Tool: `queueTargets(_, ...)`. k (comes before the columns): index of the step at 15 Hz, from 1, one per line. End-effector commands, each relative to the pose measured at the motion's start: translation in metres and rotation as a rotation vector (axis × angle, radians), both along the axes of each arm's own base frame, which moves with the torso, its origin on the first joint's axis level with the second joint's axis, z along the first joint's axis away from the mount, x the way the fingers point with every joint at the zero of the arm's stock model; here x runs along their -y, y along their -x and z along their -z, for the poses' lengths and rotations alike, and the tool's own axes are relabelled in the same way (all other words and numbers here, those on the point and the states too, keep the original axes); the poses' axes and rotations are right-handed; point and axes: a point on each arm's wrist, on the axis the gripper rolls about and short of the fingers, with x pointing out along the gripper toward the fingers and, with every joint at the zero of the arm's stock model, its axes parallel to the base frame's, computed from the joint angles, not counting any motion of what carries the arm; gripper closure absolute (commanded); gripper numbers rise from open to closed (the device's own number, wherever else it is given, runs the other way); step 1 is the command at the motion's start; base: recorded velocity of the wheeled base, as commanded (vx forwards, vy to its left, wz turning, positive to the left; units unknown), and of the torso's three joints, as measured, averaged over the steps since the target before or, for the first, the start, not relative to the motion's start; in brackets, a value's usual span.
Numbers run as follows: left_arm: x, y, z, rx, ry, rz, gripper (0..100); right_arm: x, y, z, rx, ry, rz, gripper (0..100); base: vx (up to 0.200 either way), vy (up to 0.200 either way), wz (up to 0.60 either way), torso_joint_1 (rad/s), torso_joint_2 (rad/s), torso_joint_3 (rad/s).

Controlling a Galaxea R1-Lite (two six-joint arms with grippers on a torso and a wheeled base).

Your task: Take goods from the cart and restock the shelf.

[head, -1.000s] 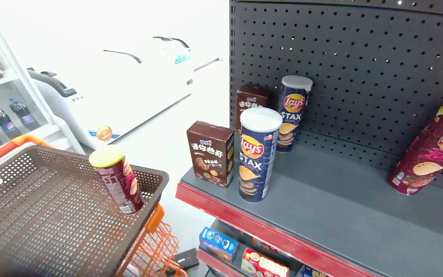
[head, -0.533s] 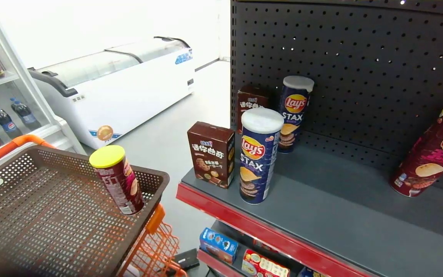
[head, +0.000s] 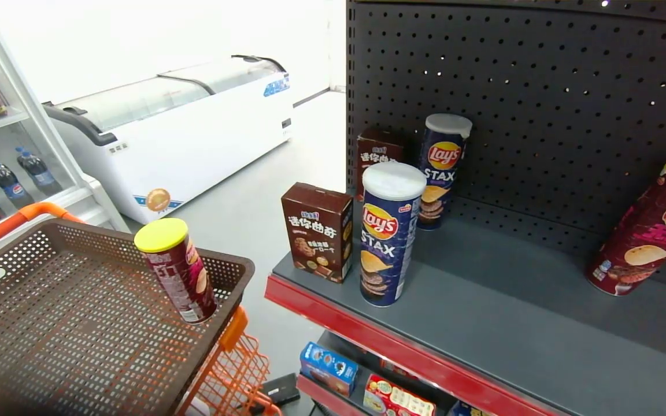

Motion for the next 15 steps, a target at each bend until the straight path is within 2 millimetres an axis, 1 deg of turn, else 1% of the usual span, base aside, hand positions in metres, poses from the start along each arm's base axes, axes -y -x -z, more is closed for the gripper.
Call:
queueTargets(1, 0.002, -0.036, -0.002, -0.204, -0.02, -0.005, 0, 0.0, 0.0, 0.0, -0.001, 0.0, 0.0, 0, 0.0, 0.0, 0.0, 0.0, 0.0, 0.0)
queueTargets(4, 0.004, -0.069, -0.001, -0.227, -0.021, -0.019, 0, 0.0, 0.0, 0.0, -0.001, 0.0, 0.0, 0, 0.0, 0.0, 0.0, 0.0, 0.0, 0.0)
queueTargets(5, 0.004, -0.088, -0.001, -0.232, -0.02, -0.023, 0, 0.0, 0.0, 0.0, 0.0, 0.0, 0.0, 0, 0.0, 0.0, 0.0, 0.0, 0.0, 0.0)
queueTargets(6, 0.004, -0.102, 0.0, -0.232, -0.019, -0.031, 0, 0.0, 0.0, 0.0, 0.0, 0.0, 0.0, 0, 0.0, 0.0, 0.0, 0.0, 0.0, 0.0)
queueTargets(7, 0.003, -0.112, 0.003, -0.229, -0.022, -0.039, 0, 0.0, 0.0, 0.0, 0.0, 0.0, 0.0, 0, 0.0, 0.0, 0.0, 0.0, 0.0, 0.0)
queueTargets(8, 0.002, -0.131, 0.01, -0.218, -0.043, -0.044, 0, 0.0, 0.0, 0.0, -0.001, 0.0, 0.0, 0, 0.0, 0.0, 0.0, 0.0, 0.0, 0.0)
queueTargets(12, 0.003, -0.188, 0.029, -0.156, -0.101, -0.035, 0, 0.0, 0.0, 0.0, -0.001, 0.0, 0.0, 0, 0.0, 0.0, 0.0, 0.0, 0.0, 0.0)
queueTargets(13, 0.004, -0.196, 0.033, -0.14, -0.114, -0.027, 0, 0.0, 0.0, 0.0, -0.001, 0.0, 0.0, 0, 0.0, 0.0, 0.0, 0.0, 0.0, 0.0)
queueTargets(14, 0.005, -0.2, 0.036, -0.14, -0.116, -0.021, 0, 0.0, 0.0, 0.0, 0.0, 0.0, 0.0, 0, 0.0, 0.0, 0.0, 0.0, 0.0, 0.0)
queueTargets(15, 0.006, -0.207, 0.043, -0.152, -0.114, -0.016, 0, 0.0, 0.0, 0.0, -0.001, 0.0, 0.0, 0, 0.0, 0.0, 0.0, 0.0, 0.0, 0.0)
